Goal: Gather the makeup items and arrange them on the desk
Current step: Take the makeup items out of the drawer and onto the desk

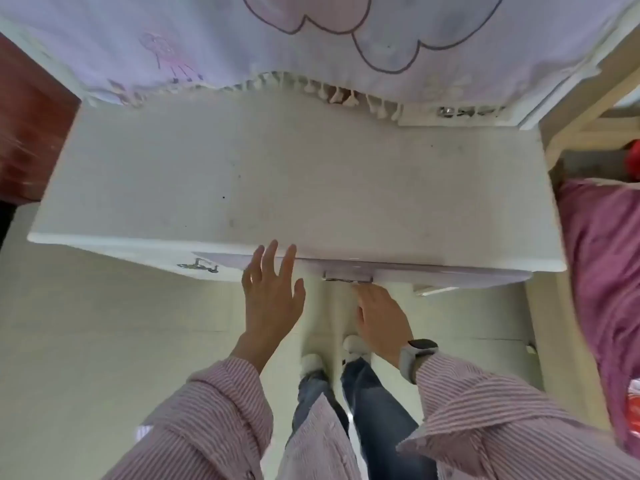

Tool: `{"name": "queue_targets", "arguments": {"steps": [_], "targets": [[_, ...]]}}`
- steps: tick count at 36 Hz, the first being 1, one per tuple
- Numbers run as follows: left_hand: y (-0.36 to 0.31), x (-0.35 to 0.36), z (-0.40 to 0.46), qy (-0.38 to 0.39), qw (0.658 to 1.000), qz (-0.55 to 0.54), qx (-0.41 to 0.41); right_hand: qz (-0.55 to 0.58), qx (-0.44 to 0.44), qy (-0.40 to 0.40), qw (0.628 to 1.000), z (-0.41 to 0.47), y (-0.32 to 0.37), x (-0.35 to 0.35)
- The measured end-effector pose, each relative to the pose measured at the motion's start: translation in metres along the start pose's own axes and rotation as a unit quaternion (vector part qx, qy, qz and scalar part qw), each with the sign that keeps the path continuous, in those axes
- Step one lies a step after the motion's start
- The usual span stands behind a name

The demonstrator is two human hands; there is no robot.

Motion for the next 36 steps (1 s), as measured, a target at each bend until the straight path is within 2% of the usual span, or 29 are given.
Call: {"name": "queue_targets", "arguments": {"steps": [3,6,9,16,23,27,36], "targets": [[0.012,0.010,0.025,0.025,0.998,0.051,0.039,-0.058,-0.003,-0.060,0.997,0.027,-0.003,0.023],[0.026,0.021,0.036,0.046,0.994,0.064,0.069,-0.099,0.002,-0.054,0.994,0.045,-0.003,0.042],[0.034,0.025,0.037,0.028,0.994,0.062,0.090,-0.152,0.004,-0.085,0.985,0.053,-0.003,0.053],[0.044,0.029,0.038,-0.008,0.990,0.063,0.124,-0.169,0.037,-0.149,0.974,0.063,0.002,0.064],[0.046,0.031,0.038,-0.022,0.989,0.065,0.132,-0.221,0.059,-0.088,0.970,0.077,0.007,0.061],[0.045,0.030,0.039,0.001,0.991,0.059,0.121,-0.225,0.082,-0.053,0.969,0.073,0.009,0.057],[0.046,0.027,0.039,0.039,0.990,0.057,0.119,-0.203,0.078,-0.041,0.975,0.029,0.018,0.068]]}}
Point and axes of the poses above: each hand's wrist, its own z-axis towards the middle knuckle, its own x-axis out of the palm, y = z × x, the point moved 4 cm from there along z, towards the middle knuckle, and after that the axes turned 12 degrees about -z, right-handed, at the moved point
